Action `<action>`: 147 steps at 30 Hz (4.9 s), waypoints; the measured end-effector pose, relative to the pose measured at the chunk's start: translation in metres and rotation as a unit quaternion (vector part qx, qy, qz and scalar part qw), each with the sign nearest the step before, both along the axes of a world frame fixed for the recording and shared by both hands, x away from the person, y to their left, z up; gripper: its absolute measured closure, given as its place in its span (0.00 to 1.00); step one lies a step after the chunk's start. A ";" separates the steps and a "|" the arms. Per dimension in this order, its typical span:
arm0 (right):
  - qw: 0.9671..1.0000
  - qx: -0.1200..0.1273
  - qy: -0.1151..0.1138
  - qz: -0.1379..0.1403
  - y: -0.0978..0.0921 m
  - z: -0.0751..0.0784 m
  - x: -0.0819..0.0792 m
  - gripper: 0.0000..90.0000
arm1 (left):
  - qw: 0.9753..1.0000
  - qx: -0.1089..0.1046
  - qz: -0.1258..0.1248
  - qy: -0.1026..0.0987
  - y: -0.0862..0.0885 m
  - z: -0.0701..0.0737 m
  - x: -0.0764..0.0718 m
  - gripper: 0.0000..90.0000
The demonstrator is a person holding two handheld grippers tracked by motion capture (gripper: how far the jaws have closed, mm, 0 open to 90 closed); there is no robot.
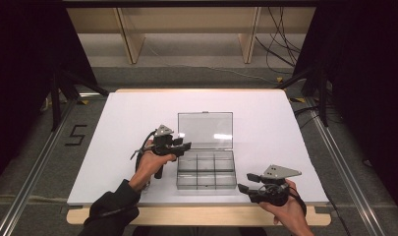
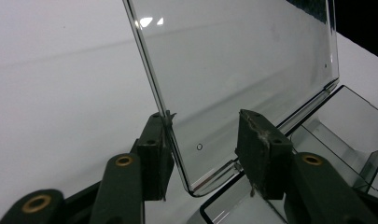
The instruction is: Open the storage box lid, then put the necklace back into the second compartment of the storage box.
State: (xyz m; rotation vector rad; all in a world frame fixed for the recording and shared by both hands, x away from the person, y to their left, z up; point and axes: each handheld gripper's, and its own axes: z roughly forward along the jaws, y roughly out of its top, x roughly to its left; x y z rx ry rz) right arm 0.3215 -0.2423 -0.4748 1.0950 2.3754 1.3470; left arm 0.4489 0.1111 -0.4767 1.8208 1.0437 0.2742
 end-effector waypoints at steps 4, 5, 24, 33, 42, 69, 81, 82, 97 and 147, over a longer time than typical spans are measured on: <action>1.000 -0.005 -0.012 0.003 -0.001 0.000 0.001 0.49 | 1.000 -0.002 -0.001 0.007 0.000 0.001 0.001 0.60; 1.000 -0.005 -0.012 0.003 -0.001 0.000 0.001 0.49 | 1.000 -0.004 0.002 0.009 0.000 0.000 0.001 0.60; 1.000 -0.008 -0.009 0.003 -0.002 0.000 0.001 0.49 | 0.996 -0.034 0.035 0.069 0.007 -0.004 0.005 0.57; 1.000 -0.003 -0.007 0.000 -0.002 0.000 0.001 0.49 | 0.995 -0.058 0.034 0.078 0.016 -0.002 0.008 0.57; 1.000 0.003 -0.001 -0.008 -0.002 0.001 -0.001 0.49 | 0.997 -0.041 0.034 0.060 0.023 0.024 -0.001 0.55; 1.000 0.005 0.012 -0.011 -0.004 0.001 -0.006 0.49 | 0.996 0.086 0.014 0.025 0.081 0.031 -0.091 0.33; 1.000 -0.002 0.010 -0.005 -0.004 -0.001 -0.006 0.49 | 0.992 0.126 0.026 0.019 0.094 0.021 -0.109 0.34; 1.000 -0.003 0.009 -0.005 -0.004 -0.001 -0.006 0.49 | 0.991 0.126 0.028 0.021 0.094 0.020 -0.110 0.34; 1.000 -0.003 0.011 -0.008 -0.005 -0.002 -0.008 0.49 | 0.985 0.170 0.013 0.033 0.095 0.006 -0.121 0.38; 1.000 0.001 0.018 -0.005 -0.003 -0.003 -0.008 0.49 | 0.967 0.252 0.016 -0.030 0.104 0.020 -0.118 0.87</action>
